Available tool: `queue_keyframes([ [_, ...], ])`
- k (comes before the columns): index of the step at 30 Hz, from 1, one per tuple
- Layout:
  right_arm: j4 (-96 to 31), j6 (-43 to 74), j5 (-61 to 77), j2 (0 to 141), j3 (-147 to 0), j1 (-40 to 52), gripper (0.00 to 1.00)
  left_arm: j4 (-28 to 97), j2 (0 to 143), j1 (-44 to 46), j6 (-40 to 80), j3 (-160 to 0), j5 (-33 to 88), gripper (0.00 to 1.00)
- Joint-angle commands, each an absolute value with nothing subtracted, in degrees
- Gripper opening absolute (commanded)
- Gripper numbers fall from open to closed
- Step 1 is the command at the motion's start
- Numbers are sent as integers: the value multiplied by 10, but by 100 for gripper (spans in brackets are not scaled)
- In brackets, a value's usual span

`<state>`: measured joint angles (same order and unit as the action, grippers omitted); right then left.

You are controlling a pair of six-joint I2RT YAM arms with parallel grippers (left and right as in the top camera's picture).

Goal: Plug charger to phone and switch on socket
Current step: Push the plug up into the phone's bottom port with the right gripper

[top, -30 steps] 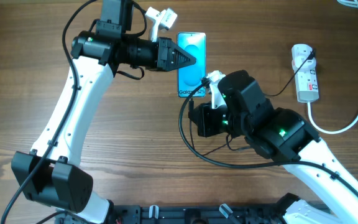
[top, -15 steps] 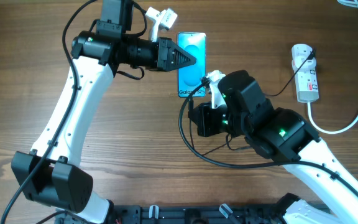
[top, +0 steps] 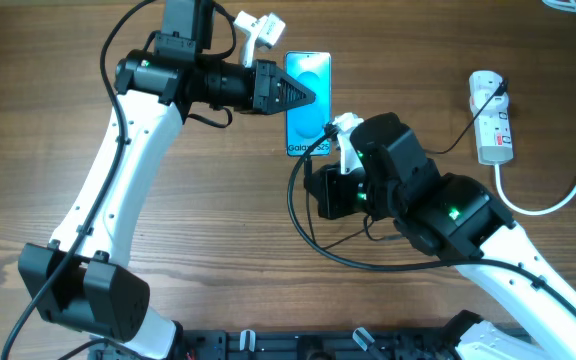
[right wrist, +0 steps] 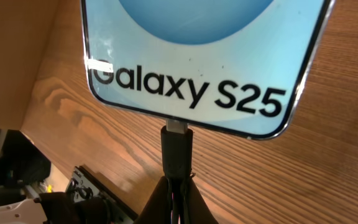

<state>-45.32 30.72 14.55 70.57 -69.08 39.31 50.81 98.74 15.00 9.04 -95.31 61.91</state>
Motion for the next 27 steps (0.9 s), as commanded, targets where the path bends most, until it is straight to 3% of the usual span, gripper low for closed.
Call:
queue_keyframes([
  [1,-450,299,118,711,-695,394,5,507,977,153,77,-956,632,4],
  [27,-450,271,72,710,-727,393,4,511,977,164,77,-956,631,4],
])
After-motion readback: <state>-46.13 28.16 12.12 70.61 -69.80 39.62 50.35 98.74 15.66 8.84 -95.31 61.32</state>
